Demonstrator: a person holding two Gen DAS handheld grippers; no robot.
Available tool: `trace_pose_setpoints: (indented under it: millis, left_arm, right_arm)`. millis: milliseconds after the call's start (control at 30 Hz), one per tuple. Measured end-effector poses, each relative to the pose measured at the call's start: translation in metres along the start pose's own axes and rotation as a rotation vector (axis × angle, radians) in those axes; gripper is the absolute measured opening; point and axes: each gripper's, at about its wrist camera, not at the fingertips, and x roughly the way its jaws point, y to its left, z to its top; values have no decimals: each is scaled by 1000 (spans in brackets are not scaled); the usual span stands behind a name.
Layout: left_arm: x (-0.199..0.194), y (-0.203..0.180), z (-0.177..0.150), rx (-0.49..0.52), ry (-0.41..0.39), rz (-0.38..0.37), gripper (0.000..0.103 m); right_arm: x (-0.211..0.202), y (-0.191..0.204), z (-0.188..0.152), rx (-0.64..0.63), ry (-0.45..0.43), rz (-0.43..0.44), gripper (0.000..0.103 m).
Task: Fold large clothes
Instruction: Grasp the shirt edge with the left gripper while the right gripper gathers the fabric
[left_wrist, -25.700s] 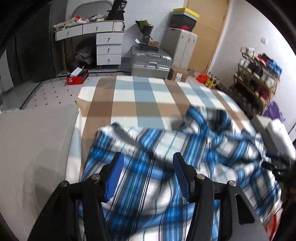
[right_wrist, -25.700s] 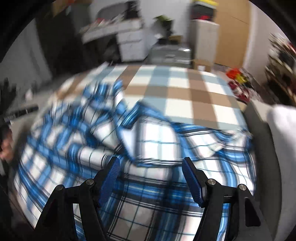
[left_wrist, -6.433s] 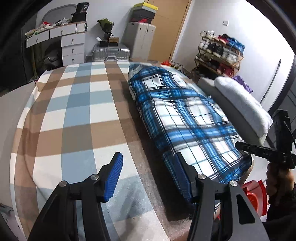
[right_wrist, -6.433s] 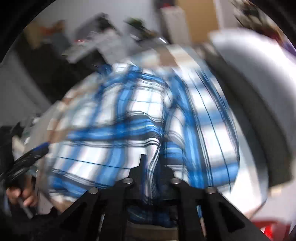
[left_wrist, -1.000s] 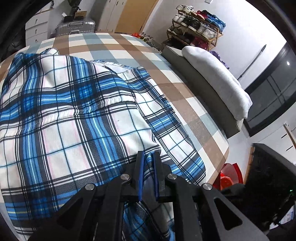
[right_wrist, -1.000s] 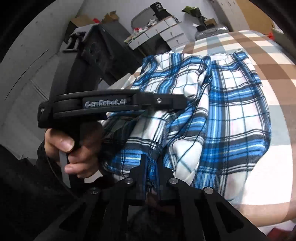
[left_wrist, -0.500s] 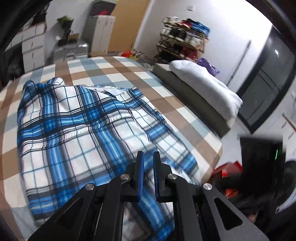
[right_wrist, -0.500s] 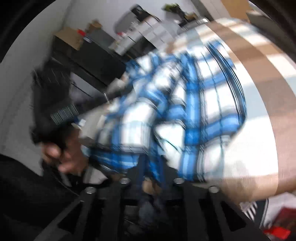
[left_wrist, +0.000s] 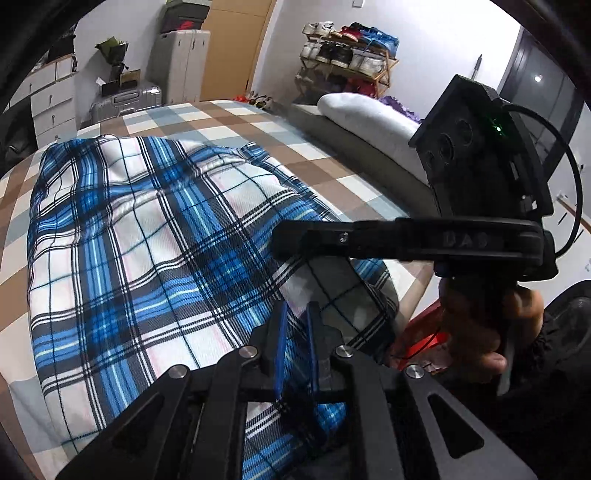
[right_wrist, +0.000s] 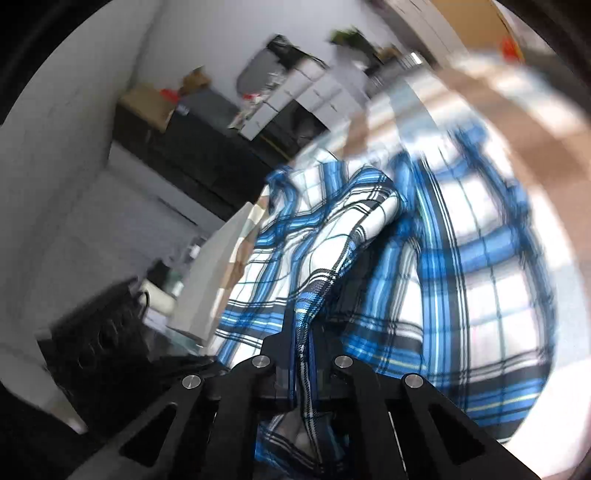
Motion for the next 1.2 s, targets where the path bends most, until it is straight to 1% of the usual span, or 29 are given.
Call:
trace_pose_setpoints:
  millis: [33,67,100,133,200,233,267,300,367,433,467,500,533,567,600,633,700,733,767,833,900,1000,1067,1133,1167,1200]
  left_arm:
    - [5,2,-1,-5,22,-8,9]
    - [10,3,-3,-12,38,-6,9]
    - [15,4,-4,-19,49,0,9]
    - [14,2,-5,-18,39,0,9]
    - [12,1,-4,-8,32,-10,11]
    - [13,2,-4,-18,31,-19,11]
    - [14,3,-4,-30,29,-29,11]
    - [15,4,-5,-35,27,-38,11]
    - [13,6,-6,-33,26,-48,11]
    - [14,6,-5,-36,25,-51,11]
    - [14,5,-5,-35,23,-49,11]
    - [11,5,-8,-34,21,-50,11]
    - [9,5,-10,-36,19,-50,11]
    - [8,5,-10,-38,18,-48,11]
    - [8,4,-10,-36,17,-42,11]
    - [6,4,-10,-31,15,-34,11]
    - [-4,4,-12,-29,13,-33,12]
    - [-10,4,-12,-31,5,-40,12]
    - [-16,4,-12,-32,-10,-48,12]
    - [-37,7,-12,-43,-65,-72,13]
    - [-54,13,-13,-66,-113,-84,24]
    - [-82,23,-14,-102,-187,-74,25]
    - [-100,32,-15,-128,-236,-59,25]
    - [-110,40,-17,-143,-261,-40,25]
    - [-111,43,-18,-152,-265,-19,25]
    - [-110,47,-19,-161,-263,-4,25]
  right_arm:
    - [12,-8,0,1,45,-89,5]
    - [19,-18,-3,46,88,-117,10]
    - [15,-25,-2,94,86,-77,10]
    - [6,-22,-1,100,66,-58,17]
    - [-12,-16,3,56,-10,-55,40]
    - [-19,-16,7,40,-43,-48,65]
    - [-19,-20,10,49,-39,-37,69]
    - [-11,-23,19,64,-15,-31,69]
    - [2,-35,22,98,27,-16,68]
    - [18,-42,27,105,80,4,68]
    - [16,-43,27,105,91,8,67]
    - [25,-42,29,103,102,13,65]
    - [35,-41,32,100,111,-3,55]
    - [45,-40,37,98,120,-32,41]
    - [47,-40,36,95,121,-41,37]
    - [46,-36,37,82,107,-55,27]
    - [40,-25,41,22,94,-103,18]
    - [35,-20,45,-14,77,-119,9]
    - [30,-9,48,-59,65,-108,6]
    - [19,11,48,-140,40,-95,5]
    - [6,36,51,-225,-1,-68,4]
    - [-21,64,57,-322,-73,-43,4]
    - [-40,75,64,-351,-138,-37,3]
    - [-50,67,67,-344,-166,-71,3]
    - [-51,53,67,-311,-164,-92,4]
    - [-49,32,65,-262,-136,-131,4]
